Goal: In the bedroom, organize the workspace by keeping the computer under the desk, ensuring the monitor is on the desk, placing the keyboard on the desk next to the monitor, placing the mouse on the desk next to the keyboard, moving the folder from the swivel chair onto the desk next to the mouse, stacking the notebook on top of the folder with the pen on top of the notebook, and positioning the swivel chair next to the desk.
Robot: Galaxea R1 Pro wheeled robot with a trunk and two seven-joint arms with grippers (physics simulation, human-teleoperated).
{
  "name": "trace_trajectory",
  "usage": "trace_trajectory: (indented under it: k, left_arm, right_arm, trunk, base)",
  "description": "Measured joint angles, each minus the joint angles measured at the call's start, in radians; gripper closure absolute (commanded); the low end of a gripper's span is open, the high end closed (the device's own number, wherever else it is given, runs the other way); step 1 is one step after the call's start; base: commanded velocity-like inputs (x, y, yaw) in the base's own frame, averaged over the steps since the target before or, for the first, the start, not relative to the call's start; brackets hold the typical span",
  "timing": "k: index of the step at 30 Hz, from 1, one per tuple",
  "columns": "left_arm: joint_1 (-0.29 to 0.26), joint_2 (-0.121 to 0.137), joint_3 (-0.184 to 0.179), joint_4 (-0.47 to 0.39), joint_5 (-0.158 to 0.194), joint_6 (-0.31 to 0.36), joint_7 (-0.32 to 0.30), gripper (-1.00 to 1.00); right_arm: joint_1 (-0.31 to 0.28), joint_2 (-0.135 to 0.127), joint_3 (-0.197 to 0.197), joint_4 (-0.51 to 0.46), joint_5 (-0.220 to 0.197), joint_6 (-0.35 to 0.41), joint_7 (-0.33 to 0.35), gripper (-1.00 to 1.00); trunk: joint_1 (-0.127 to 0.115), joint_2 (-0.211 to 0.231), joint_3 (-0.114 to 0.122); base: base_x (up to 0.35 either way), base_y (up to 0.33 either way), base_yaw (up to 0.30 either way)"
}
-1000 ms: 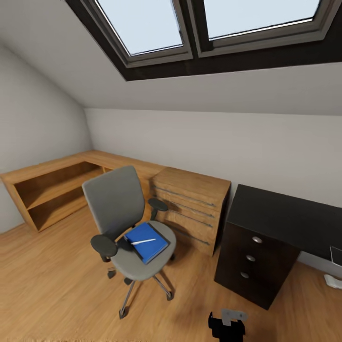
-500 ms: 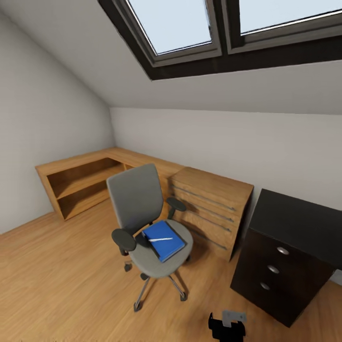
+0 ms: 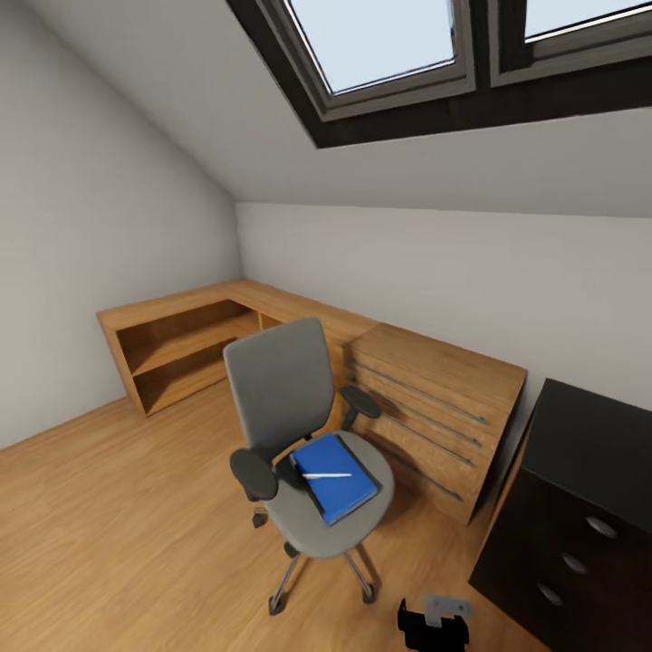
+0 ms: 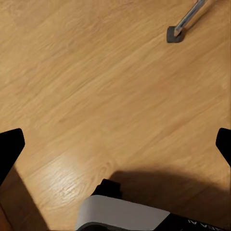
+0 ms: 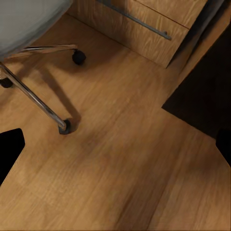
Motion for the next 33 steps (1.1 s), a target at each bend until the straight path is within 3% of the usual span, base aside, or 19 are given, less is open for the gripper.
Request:
trace_trajectory:
  k: [7, 8, 14, 15, 19, 22, 33]
  left_arm:
    - [0.0, 0.002, 0.005, -0.001, 0.0, -0.044, 0.005, -1.0]
    - [0.0, 0.002, 0.005, -0.002, 0.001, -0.095, 0.005, -1.0]
    - [0.0, 0.001, 0.004, -0.003, 0.0, -0.158, 0.003, -1.0]
    - [0.0, 0.042, 0.005, -0.074, 0.0, -0.181, 0.003, -1.0]
    - [0.0, 0.118, -0.003, -0.174, 0.008, -0.183, 0.002, -1.0]
    - [0.0, 0.145, -0.005, -0.209, 0.012, -0.184, 0.002, -1.0]
    - [0.0, 0.155, -0.006, -0.221, 0.015, -0.184, 0.003, -1.0]
  right_arm:
    - [0.011, -0.001, 0.001, -0.001, 0.013, -0.037, 0.001, -1.0]
    - [0.013, -0.002, 0.001, 0.0, 0.031, -0.041, 0.001, -1.0]
    - [0.015, -0.001, 0.001, 0.0, 0.04, -0.048, 0.001, -1.0]
    - [0.021, -0.004, 0.0, 0.0, 0.045, -0.185, -0.002, -1.0]
    - [0.027, -0.004, -0.001, 0.0, 0.044, -0.198, -0.003, -1.0]
    - [0.029, -0.004, -0.001, 0.0, 0.043, -0.204, -0.003, -1.0]
    - [0.03, -0.002, 0.0, 0.0, 0.042, -0.208, -0.004, -1.0]
  trunk:
    - [0.0, 0.0, 0.0]
    - [0.0, 0.0, 0.0]
    - [-0.023, 0.042, 0.019]
    - [-0.026, 0.049, 0.022]
    - [-0.038, 0.07, 0.031]
    - [-0.038, 0.07, 0.031]
    - [-0.038, 0.07, 0.031]
  base:
    - [0.034, 0.0, 0.007]
    - [0.003, 0.0, 0.001]
    - [0.002, 0.0, 0.0]
    - [0.0, 0.0, 0.0]
    - [0.0, 0.0, 0.0]
    - [0.0, 0.0, 0.0]
    - [0.0, 0.0, 0.001]
